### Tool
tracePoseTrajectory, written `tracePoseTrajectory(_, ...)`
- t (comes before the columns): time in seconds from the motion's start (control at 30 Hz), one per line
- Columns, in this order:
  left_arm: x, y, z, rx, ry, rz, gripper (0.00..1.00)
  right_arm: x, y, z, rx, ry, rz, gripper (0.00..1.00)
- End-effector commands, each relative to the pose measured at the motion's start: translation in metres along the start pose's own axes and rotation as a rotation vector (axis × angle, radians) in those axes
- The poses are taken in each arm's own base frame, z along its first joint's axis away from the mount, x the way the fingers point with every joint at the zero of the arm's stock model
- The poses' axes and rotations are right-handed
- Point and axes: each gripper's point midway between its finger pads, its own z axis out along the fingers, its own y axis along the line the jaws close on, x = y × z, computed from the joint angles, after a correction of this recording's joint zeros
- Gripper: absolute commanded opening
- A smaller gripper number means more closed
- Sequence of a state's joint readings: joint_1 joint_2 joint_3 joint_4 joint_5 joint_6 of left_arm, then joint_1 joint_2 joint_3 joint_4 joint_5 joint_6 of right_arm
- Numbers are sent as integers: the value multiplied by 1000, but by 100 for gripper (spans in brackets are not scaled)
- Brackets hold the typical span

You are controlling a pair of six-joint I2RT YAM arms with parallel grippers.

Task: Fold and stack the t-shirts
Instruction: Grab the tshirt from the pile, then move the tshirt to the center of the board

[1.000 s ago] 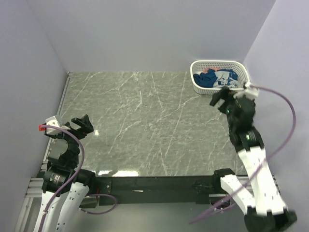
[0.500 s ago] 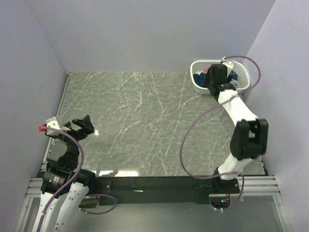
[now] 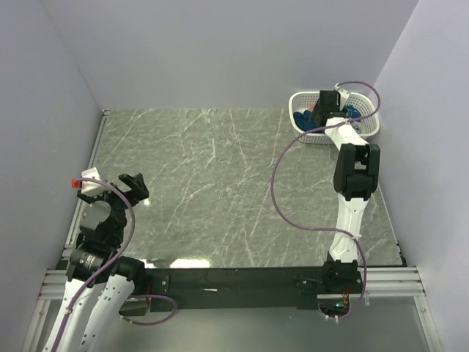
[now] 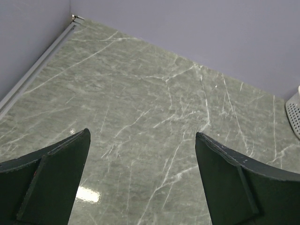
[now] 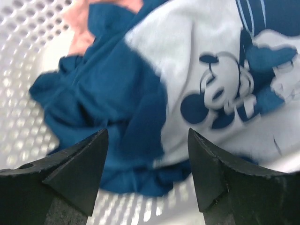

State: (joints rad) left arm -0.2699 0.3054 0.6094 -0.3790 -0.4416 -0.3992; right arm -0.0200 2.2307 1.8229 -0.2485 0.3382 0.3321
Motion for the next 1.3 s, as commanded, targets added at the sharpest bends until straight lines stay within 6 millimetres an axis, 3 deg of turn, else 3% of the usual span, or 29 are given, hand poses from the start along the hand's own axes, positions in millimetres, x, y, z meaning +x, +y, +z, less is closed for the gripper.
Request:
tracePoseTrajectory(0.0,-5,-9,4,35,-6,20,99,-29,2,13,-16,-55,50,74)
tracePoseTrajectory(0.07,-3,-8,5,32,1,21,99,-34,2,18,-21,-62,59,74)
tracePoseTrajectory(0.17,-1,-10,6,36,14,25,99,-35,2,26,-34,-58,51,65)
tracePoseTrajectory(0.2,-1,-10,6,37,16,25,100,-34,3,27,-36,-56,46,54)
tracePoseTrajectory(0.27,0,-10,7,36,17,24,99,-39,4,25,-41,-65,41,42)
tracePoseTrajectory(0.3,-1,-10,6,39,14,22,99,-45,5,19,-51,-76,42,28)
tracePoseTrajectory(0.37,-1,-11,6,44,14,22,99,-52,6,11,-63,-88,46,15)
tracePoseTrajectory(0.4,-1,-11,6,43,15,22,99,-68,7,-2,-73,-119,56,6)
tracePoseTrajectory(0.47,-2,-11,5,46,9,19,99,-81,6,-16,-84,-147,71,0)
tracePoseTrajectory(0.5,-3,-11,4,47,6,18,100,-102,7,-35,-98,-187,89,0)
tracePoseTrajectory(0.57,-3,-12,4,52,5,15,99,-122,8,-57,-123,-232,115,0)
tracePoseTrajectory(0.6,-4,-12,3,54,3,16,99,-146,10,-84,-154,-288,133,0)
tracePoseTrajectory(0.63,-4,-12,3,55,2,15,99,-150,12,-95,-178,-301,136,0)
tracePoseTrajectory(0.67,-6,-12,1,61,-5,10,100,-173,13,-121,-208,-362,153,0)
tracePoseTrajectory(0.77,-8,-13,-1,67,-13,3,99,-196,16,-155,-246,-418,155,0)
tracePoseTrajectory(0.87,-9,-14,-2,74,-15,-1,99,-222,16,-205,-301,-488,158,0)
tracePoseTrajectory(1.03,-11,-16,-5,89,-23,-9,99,-233,26,-263,-401,-521,140,0)
tracePoseTrajectory(1.07,-11,-16,-5,92,-22,-10,99,-234,33,-284,-447,-534,133,0)
tracePoseTrajectory(1.13,-11,-17,-6,98,-21,-12,99,-226,46,-304,-501,-524,116,0)
tracePoseTrajectory(1.17,-11,-18,-6,101,-20,-14,99,-225,55,-327,-545,-535,106,0)
tracePoseTrajectory(1.23,-11,-19,-7,108,-20,-18,99,-219,65,-353,-586,-543,81,0)
tracePoseTrajectory(1.27,-11,-20,-8,114,-19,-20,99,-212,80,-369,-625,-539,60,0)
